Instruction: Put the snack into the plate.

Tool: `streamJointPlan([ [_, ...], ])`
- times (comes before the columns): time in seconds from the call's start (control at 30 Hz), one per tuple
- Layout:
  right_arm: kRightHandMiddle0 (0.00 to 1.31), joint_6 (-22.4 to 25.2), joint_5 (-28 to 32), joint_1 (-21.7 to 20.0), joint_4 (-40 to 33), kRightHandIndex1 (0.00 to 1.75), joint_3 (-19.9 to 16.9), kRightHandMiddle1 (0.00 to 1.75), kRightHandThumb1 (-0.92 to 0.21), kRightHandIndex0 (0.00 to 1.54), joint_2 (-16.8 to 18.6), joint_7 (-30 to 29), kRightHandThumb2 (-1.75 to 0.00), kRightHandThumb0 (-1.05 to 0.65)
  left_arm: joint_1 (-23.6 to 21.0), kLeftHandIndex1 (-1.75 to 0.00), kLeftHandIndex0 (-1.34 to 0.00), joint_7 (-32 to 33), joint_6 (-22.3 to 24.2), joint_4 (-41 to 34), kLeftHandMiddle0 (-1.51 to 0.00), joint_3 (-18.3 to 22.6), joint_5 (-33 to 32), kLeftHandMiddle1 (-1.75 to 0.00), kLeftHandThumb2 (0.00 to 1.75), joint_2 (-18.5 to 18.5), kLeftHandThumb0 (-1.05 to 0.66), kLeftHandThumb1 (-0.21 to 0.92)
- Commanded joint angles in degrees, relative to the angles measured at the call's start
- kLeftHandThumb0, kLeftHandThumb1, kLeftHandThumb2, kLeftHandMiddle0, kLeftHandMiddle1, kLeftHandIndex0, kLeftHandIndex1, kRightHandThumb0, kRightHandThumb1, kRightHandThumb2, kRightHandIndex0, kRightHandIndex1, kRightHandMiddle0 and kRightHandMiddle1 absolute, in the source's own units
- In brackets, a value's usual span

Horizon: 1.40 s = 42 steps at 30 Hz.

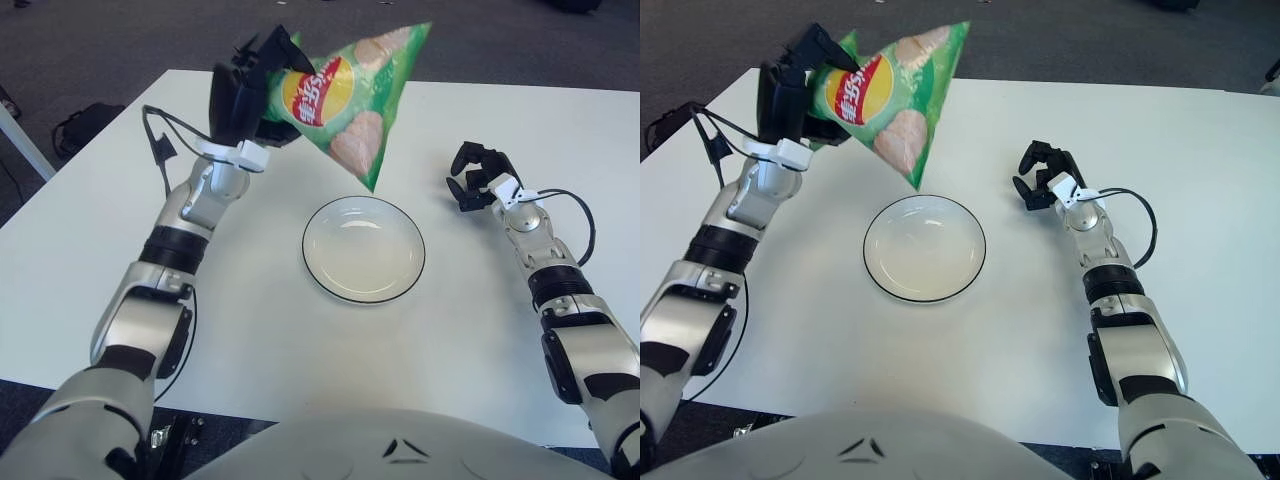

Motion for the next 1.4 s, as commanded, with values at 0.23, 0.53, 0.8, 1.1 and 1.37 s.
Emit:
streamJointPlan([
  [0.23,0.62,3.72,-2.14,4.84,4.1,1.75,2.55,1.75,-0.31,1.14,1.8,2.59,-1.32,-0.48,0.0,-1.75,-0.68,-10.22,-4.69,0.44,-0.91,-1.81,-2.06,-1.71,1.75,-1.05,0.0,-0.07],
  [0.53,0.62,5.08,-2.22,4.55,3.83,1.75,2.66,1.75,-0.31,1.14,1.98,2.9,-1.32,-0.49,-0.23,-1.75,-0.68,-22.65,-9.06,1.18,-0.92,-4.11,-7.81,-1.69,1.74,-0.58,0.0,-0.07],
  [0.8,0.61,5.87,-2.98,4.49,3.32,1.75,2.96,1.75,-0.32,1.11,1.99,2.76,-1.31,-0.48,0.87,-1.75,-0.65,-29.81,-10.37,1.26,-0.9,-5.86,-8.85,-1.66,1.69,-1.68,0.0,-0.04],
  [1.1,0.61,7.01,-3.86,4.71,2.1,1.75,3.4,1.75,-0.32,1.11,2.07,2.36,-1.31,-0.48,1.54,-1.75,-0.62,-33.76,-10.58,2.2,-0.88,-7.99,-5.28,-1.67,1.66,-2.16,0.0,0.0],
  [1.37,0.61,7.84,-4.28,4.91,1.19,1.75,3.66,1.75,-0.32,1.12,2.06,2.3,-1.31,-0.48,1.79,-1.75,-0.61,-33.86,-9.27,1.66,-0.87,-9.23,2.52,-1.66,1.64,-1.0,0.0,0.01],
])
